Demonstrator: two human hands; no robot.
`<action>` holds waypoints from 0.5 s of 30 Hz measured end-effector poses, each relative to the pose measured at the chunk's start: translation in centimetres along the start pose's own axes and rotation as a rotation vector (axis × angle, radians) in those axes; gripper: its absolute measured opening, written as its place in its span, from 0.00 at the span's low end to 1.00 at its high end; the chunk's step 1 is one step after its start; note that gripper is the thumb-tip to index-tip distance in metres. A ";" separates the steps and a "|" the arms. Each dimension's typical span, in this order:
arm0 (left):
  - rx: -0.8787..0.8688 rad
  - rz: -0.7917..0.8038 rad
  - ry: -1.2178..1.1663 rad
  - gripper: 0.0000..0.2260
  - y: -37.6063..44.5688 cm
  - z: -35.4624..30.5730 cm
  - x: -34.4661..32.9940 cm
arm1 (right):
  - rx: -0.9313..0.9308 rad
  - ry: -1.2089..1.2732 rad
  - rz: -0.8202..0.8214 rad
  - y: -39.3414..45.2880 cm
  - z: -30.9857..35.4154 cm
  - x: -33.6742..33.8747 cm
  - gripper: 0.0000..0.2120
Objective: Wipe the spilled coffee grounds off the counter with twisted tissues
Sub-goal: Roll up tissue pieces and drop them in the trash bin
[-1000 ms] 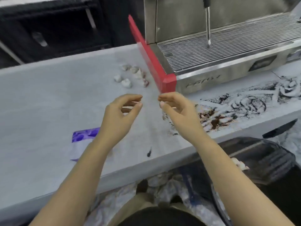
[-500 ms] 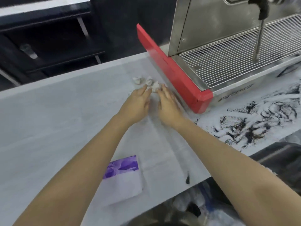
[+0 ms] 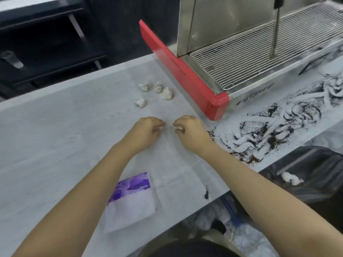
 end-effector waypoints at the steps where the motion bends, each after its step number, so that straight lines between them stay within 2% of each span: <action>1: 0.037 0.021 -0.076 0.14 -0.7 -1.1 0.6 | -0.007 0.075 -0.050 -1.1 0.3 0.8 0.09; 3: 0.079 0.027 -0.221 0.12 -2.0 -3.5 1.7 | -0.061 0.260 -0.157 -3.5 1.1 2.9 0.08; 5: 0.102 0.015 -0.362 0.11 -3.1 -6.3 2.4 | -0.193 0.476 -0.200 -6.5 1.7 5.6 0.09; 8: 0.063 0.019 -0.524 0.11 -4.3 -12.0 2.6 | -0.286 0.664 -0.286 -11.2 1.0 9.7 0.10; 12: -0.042 0.084 -0.653 0.11 -4.0 -19.8 -0.1 | -0.374 0.720 -0.446 -17.4 -2.5 15.5 0.10; 15: -0.117 0.133 -0.685 0.11 -2.9 -25.5 -3.8 | -0.443 0.579 -0.567 -22.2 -6.3 19.3 0.10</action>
Point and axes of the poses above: each hand's wrist, its own y-axis towards the middle knuckle, its own x-axis out of the back of the hand, z = x × y, the point moved 1 cm from there along y, towards the middle knuckle, and after that the axes turned 9 degrees about y, right-handed, at the moved point
